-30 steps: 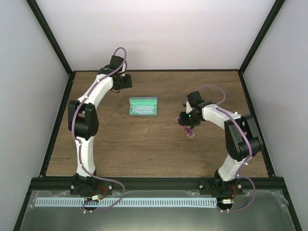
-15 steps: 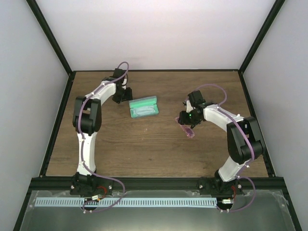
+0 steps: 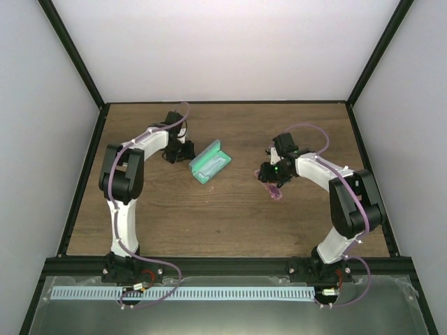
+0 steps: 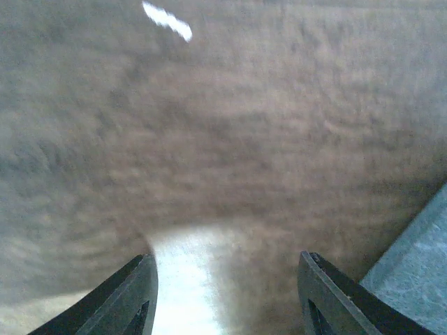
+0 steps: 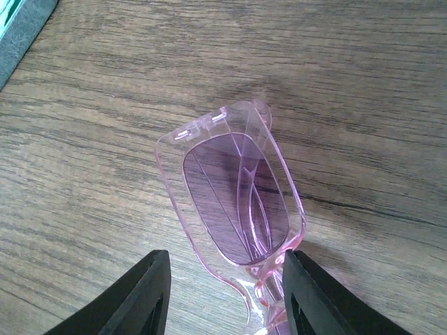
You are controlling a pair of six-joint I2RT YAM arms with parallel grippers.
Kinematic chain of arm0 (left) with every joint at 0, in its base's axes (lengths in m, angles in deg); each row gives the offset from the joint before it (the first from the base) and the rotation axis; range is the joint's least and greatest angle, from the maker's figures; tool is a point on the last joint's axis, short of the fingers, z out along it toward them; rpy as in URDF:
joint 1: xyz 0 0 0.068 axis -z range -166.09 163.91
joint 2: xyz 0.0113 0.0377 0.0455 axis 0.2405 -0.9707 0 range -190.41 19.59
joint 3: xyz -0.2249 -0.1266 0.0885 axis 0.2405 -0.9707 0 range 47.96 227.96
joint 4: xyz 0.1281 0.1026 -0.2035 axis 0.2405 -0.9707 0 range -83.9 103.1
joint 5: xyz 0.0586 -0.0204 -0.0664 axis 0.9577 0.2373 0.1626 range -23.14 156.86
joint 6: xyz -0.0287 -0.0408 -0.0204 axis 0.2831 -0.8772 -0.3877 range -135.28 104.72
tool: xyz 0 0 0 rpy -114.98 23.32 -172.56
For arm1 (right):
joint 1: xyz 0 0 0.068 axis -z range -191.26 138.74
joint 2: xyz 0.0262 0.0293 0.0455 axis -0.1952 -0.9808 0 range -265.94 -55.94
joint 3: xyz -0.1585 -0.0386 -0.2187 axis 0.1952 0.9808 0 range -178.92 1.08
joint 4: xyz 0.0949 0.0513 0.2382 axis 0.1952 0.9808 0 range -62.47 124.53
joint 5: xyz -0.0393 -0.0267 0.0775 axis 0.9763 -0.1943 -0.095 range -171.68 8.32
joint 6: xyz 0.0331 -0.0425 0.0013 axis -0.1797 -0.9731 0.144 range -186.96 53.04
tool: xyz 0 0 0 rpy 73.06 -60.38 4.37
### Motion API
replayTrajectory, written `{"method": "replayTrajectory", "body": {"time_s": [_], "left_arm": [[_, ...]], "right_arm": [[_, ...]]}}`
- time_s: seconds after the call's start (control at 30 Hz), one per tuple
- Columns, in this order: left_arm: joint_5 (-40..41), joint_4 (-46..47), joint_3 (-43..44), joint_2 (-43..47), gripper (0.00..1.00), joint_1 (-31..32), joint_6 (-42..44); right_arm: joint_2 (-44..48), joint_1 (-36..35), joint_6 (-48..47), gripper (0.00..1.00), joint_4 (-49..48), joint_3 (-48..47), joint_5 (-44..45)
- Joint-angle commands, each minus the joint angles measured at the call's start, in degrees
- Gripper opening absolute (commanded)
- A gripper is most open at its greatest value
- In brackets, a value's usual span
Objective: Organize the sunglasses
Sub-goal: Adjust the sunglasses case at the center of the board.
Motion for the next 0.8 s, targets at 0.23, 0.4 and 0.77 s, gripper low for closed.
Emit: {"method": "replayTrajectory", "body": {"time_s": [0.23, 0.4, 0.77], "left_arm": [[-4.13, 0.39, -5.47, 6.12, 0.57, 3.14, -0.76], [-4.35, 0.37, -5.30, 5.50, 0.57, 3.16, -0.50], [-3.83, 1.59, -4.95, 5.58, 0.57, 3.16, -1.81]], "right_arm": [[2.07, -0.30, -2.55, 0.52, 0.11, 0.81, -1.09], [1.68, -0.36, -2.75, 0.53, -0.13, 1.90, -0.73], [0.39, -0.37, -1.96, 0.42, -0.48, 3.16, -0.88]]}}
